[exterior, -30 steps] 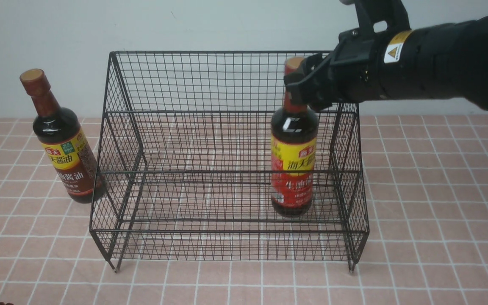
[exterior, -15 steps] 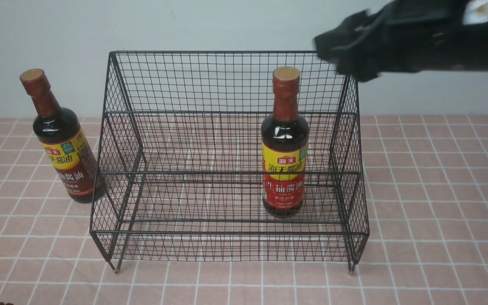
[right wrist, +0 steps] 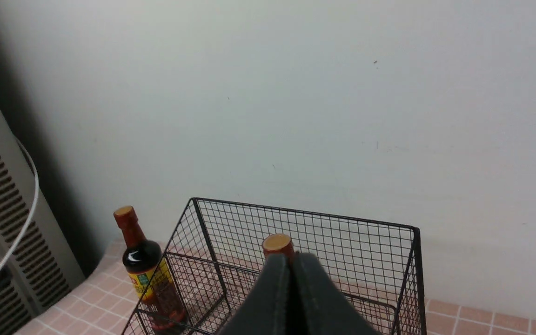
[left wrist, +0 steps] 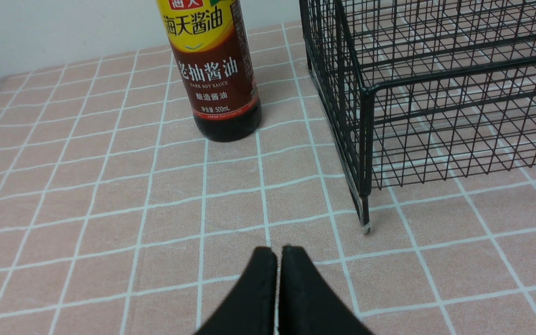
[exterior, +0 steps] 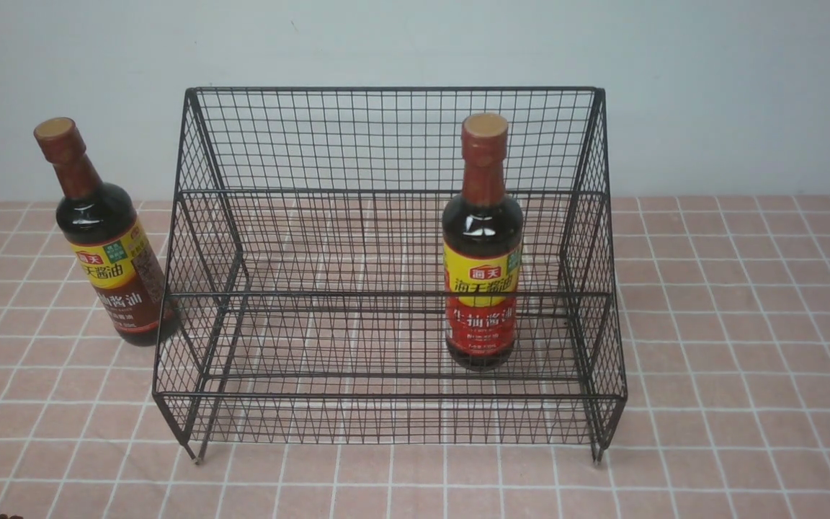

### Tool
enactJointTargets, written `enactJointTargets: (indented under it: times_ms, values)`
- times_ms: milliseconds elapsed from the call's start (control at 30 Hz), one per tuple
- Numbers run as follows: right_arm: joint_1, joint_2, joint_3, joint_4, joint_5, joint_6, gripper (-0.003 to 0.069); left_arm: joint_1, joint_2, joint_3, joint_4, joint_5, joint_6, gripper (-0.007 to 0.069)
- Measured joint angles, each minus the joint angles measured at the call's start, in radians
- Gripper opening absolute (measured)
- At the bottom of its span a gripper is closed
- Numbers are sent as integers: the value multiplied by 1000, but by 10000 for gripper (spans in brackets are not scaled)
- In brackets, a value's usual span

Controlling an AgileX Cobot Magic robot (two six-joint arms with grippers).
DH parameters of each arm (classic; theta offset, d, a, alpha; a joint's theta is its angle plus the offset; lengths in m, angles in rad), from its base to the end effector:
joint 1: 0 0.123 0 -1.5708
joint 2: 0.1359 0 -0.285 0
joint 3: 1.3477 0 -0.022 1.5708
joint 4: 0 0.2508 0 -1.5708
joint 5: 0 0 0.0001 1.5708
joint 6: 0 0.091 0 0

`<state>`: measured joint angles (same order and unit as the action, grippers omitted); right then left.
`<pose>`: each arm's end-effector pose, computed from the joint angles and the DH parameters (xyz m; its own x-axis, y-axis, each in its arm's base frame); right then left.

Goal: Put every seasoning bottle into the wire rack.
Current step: Use the left arm to grab the condiment bottle closest to it

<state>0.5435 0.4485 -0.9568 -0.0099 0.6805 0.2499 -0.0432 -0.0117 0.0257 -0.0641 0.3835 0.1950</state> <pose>0.0416 0.0245 0.4313 -0.1933 0.1634 -0.9674 -0.4794 0.8446 0.2385 0.0522 -0.0044 0.1708 -0.2927 0.1479 -0.9447 0.1065 0.9869 0.1215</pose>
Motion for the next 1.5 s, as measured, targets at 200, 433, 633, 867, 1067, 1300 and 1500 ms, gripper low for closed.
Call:
enactJointTargets:
  times_ms: [200, 433, 633, 867, 1067, 1300, 1500]
  values:
    - [0, -189, 198, 1, -31, 1, -12, 0, 0, 0, 0, 0, 0, -7]
    - [0, -310, 347, -6, -36, 0, -12, 0, 0, 0, 0, 0, 0, -7]
    - [-18, -321, 468, -69, -82, 0, -12, 0, 0, 0, 0, 0, 0, -7]
    - [-308, -364, 764, -150, -256, 0, -13, 0, 0, 0, 0, 0, 0, -7]
    - [-454, -422, 967, -159, -309, 0, -13, 0, 0, 0, 0, 0, 0, -7]
    - [-474, -457, 977, -162, -307, 0, -13, 0, 0, 0, 0, 0, 0, -7]
    - [-474, -460, 977, -162, -307, 0, -13, 0, 0, 0, 0, 0, 0, -7]
